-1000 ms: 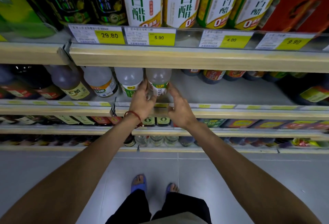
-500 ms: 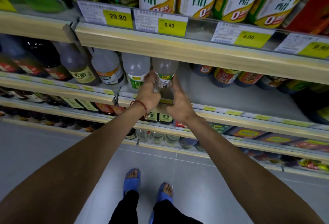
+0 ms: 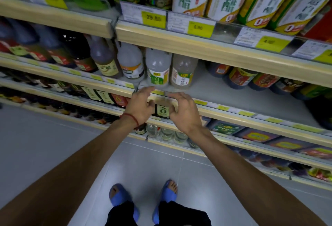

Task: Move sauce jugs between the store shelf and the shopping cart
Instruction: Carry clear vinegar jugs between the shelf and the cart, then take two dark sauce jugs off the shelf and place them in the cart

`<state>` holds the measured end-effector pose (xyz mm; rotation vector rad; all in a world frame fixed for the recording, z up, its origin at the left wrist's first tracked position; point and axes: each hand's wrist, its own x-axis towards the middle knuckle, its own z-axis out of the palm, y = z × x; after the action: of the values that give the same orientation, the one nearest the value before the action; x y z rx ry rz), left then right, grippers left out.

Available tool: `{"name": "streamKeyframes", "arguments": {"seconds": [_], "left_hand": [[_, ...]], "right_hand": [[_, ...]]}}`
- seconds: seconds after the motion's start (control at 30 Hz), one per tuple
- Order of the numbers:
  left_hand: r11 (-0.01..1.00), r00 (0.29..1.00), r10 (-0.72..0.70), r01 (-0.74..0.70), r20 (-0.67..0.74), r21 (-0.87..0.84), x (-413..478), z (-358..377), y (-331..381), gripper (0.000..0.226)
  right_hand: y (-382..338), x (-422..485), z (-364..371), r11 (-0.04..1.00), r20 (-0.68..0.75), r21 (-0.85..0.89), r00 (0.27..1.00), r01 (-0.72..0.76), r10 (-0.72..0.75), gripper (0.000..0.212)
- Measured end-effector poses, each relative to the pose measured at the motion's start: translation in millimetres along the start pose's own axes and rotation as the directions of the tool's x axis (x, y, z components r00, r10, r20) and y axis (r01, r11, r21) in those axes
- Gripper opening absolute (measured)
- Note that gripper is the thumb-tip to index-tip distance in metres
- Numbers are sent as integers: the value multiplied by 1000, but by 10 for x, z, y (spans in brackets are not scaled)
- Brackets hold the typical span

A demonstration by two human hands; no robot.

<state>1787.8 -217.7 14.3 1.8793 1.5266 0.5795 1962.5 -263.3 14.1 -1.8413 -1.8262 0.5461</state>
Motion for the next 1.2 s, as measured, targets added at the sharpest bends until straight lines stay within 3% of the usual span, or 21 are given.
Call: {"name": "streamKeyframes", "arguments": {"seconds": [0.13, 0.27, 0.67, 0.97, 1.2], "left_hand": [[944, 1000, -3, -5, 26, 330, -414, -469, -343, 50], [894, 997, -77, 73, -8, 441, -860, -993, -837, 48], [810, 907, -382, 421, -177, 407, -2184, -2771, -2637, 50], [724, 826, -502, 564, -258, 397, -2391, -3569, -3762, 50], [620, 683, -645, 730, -342, 289, -2278, -4547, -4784, 48]], "right_hand": [[-544, -67, 252, 993, 49, -74, 994, 96, -93, 42], [-1212, -111, 638, 977, 64, -118, 983, 176, -170, 36], [-3189, -367, 2353, 944, 215, -68, 929, 323, -302, 29], [-4397, -18, 3451, 882, 349, -11, 829, 470, -438, 30], [-5414, 666, 4446, 838, 381, 67, 762, 542, -523, 27]]}}
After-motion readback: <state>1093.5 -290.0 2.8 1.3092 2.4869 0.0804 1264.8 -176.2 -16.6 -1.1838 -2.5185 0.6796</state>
